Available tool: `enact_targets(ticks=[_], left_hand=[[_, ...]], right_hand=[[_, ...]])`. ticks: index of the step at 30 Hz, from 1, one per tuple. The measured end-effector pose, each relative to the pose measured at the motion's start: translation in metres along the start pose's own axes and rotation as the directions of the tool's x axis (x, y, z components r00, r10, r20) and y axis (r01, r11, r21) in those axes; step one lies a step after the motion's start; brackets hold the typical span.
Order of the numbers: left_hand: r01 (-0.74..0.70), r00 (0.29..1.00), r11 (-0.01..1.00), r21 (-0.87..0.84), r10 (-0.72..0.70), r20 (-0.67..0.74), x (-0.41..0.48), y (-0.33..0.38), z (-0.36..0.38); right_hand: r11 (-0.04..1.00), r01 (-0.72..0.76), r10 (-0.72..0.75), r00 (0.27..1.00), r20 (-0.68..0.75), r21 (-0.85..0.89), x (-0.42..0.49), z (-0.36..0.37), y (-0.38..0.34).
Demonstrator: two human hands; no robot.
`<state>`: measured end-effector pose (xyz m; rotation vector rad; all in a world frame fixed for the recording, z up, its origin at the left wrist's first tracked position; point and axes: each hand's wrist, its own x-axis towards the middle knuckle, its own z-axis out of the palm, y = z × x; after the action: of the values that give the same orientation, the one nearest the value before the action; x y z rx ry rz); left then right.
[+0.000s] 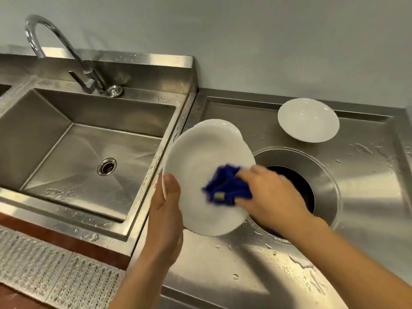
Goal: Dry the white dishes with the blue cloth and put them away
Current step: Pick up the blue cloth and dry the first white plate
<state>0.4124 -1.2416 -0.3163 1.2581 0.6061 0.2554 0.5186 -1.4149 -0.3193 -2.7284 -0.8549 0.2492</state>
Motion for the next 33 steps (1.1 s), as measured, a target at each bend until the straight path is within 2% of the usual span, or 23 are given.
enact_targets(ticks=[1, 2, 3, 4, 5, 6, 7, 8, 10, 12, 14, 16, 18, 20, 21, 23, 25, 27, 29, 31, 33], left_hand=[[0.021, 1.0, 1.0, -0.002, -0.021, 0.021, -0.003, -0.005, 0.004], [0.049, 0.998, 0.999, -0.003, -0.048, 0.041, -0.007, -0.009, 0.011], [0.062, 0.997, 0.998, -0.003, -0.062, 0.054, -0.009, -0.011, 0.017], [0.062, 0.996, 0.998, -0.001, -0.062, 0.059, -0.008, -0.012, 0.023], [0.06, 0.997, 0.998, -0.003, -0.06, 0.05, -0.006, -0.012, 0.026], [0.06, 0.997, 0.998, -0.008, -0.06, 0.04, -0.003, -0.01, 0.026], [0.06, 0.998, 0.998, -0.018, -0.06, 0.023, 0.0, -0.008, 0.024], [0.054, 0.999, 0.998, -0.027, -0.054, 0.004, 0.003, -0.006, 0.02], [0.026, 1.0, 1.0, -0.009, -0.026, -0.004, 0.007, -0.008, 0.01], [0.02, 1.0, 0.999, 0.025, -0.021, 0.023, 0.003, -0.016, 0.007], [0.072, 0.994, 0.997, 0.025, -0.074, 0.077, -0.004, -0.023, 0.014], [0.117, 0.987, 0.993, 0.016, -0.118, 0.11, -0.011, -0.029, 0.026], [0.106, 0.986, 0.994, 0.014, -0.107, 0.131, -0.008, -0.027, 0.038], [0.073, 0.989, 0.997, 0.031, -0.076, 0.126, -0.002, -0.024, 0.043], [0.056, 0.99, 0.998, 0.043, -0.061, 0.125, 0.001, -0.022, 0.043], [0.009, 0.988, 0.997, 0.075, -0.02, 0.153, 0.004, -0.018, 0.041], [-0.023, 0.985, 0.994, 0.104, 0.005, 0.172, 0.003, -0.018, 0.039], [-0.025, 0.985, 0.996, 0.083, 0.011, 0.17, 0.001, -0.019, 0.04], [0.028, 0.986, 0.998, 0.055, -0.036, 0.162, -0.002, -0.022, 0.044], [0.072, 0.984, 0.997, 0.042, -0.078, 0.161, -0.006, -0.028, 0.049], [0.087, 0.98, 0.995, 0.038, -0.092, 0.176, -0.004, -0.031, 0.052]], right_hand=[[0.996, -0.077, 0.072, 0.992, -0.105, -0.045, 0.008, -0.002, 0.003], [0.993, -0.11, 0.115, 0.971, -0.212, 0.035, 0.016, -0.003, -0.001], [0.98, -0.08, 0.132, 0.948, -0.288, 0.185, 0.024, -0.004, -0.011], [0.93, -0.006, 0.127, 0.944, -0.306, 0.368, 0.031, -0.002, -0.024], [0.849, 0.065, 0.087, 0.961, -0.261, 0.524, 0.033, -0.001, -0.035], [0.786, 0.105, 0.014, 0.982, -0.188, 0.61, 0.03, 0.002, -0.043], [0.781, 0.112, -0.067, 0.993, -0.096, 0.614, 0.022, 0.006, -0.044], [0.818, 0.109, -0.142, 0.99, 0.015, 0.564, 0.012, 0.008, -0.04], [0.932, 0.106, -0.177, 0.967, 0.182, 0.346, -0.006, 0.007, -0.016], [0.993, 0.052, -0.067, 0.987, 0.145, 0.101, -0.012, 0.004, 0.009], [0.995, -0.09, 0.088, 0.996, -0.031, -0.05, -0.005, -0.001, 0.02], [0.979, -0.201, 0.202, 0.954, -0.223, 0.027, 0.007, 0.002, 0.012], [0.946, -0.145, 0.236, 0.922, -0.308, 0.291, 0.012, 0.007, -0.008], [0.827, -0.017, 0.169, 0.961, -0.22, 0.563, 0.005, 0.011, -0.023], [0.774, 0.003, 0.112, 0.984, -0.141, 0.633, -0.002, 0.012, -0.024], [0.787, -0.046, 0.014, 0.998, 0.057, 0.616, -0.017, 0.008, -0.012], [0.918, -0.058, 0.008, 0.992, 0.128, 0.393, -0.033, 0.003, 0.012], [0.976, -0.146, 0.145, 0.989, 0.02, 0.159, -0.036, -0.002, 0.034], [0.964, -0.254, 0.263, 0.951, -0.16, 0.078, -0.024, -0.008, 0.042], [0.958, -0.231, 0.274, 0.912, -0.305, 0.172, -0.008, -0.006, 0.027], [0.901, -0.092, 0.247, 0.913, -0.326, 0.423, 0.001, 0.0, 0.003]])
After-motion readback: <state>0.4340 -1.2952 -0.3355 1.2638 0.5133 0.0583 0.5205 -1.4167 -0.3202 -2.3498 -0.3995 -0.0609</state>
